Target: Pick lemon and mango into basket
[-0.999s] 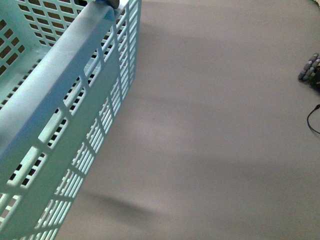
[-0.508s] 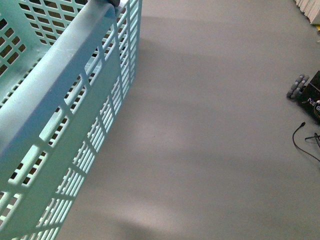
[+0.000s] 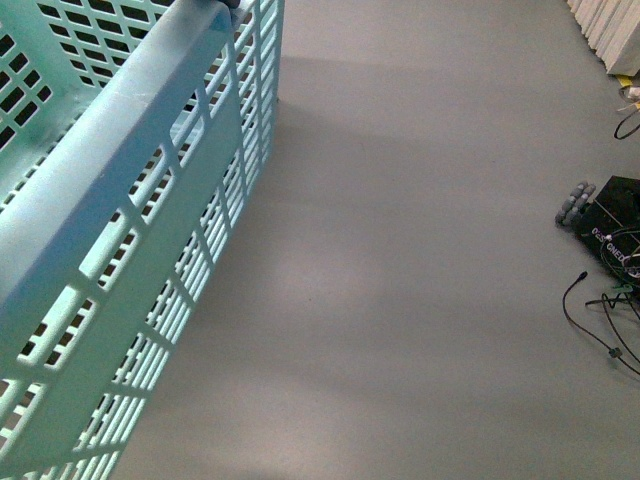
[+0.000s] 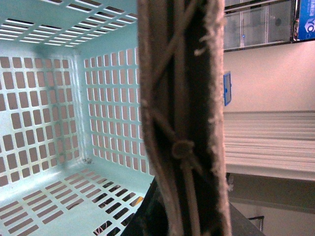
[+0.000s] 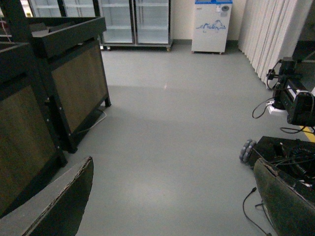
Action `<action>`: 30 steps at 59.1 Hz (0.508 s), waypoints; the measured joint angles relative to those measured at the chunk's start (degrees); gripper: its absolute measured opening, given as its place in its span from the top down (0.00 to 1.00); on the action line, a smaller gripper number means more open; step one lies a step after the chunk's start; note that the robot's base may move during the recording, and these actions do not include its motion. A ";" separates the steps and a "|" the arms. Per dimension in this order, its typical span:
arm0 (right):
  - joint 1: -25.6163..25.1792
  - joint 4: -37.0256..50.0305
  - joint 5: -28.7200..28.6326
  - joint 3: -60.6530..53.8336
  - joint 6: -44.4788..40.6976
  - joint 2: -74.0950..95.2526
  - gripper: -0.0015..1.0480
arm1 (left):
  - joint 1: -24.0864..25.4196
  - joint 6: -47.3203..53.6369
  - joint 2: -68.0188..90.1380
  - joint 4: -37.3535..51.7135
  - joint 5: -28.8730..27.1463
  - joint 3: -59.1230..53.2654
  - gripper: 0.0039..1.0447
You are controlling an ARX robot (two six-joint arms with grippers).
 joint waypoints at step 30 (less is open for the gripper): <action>0.00 0.00 0.00 0.00 0.02 0.00 0.08 | 0.00 0.00 0.00 0.00 0.00 0.02 0.96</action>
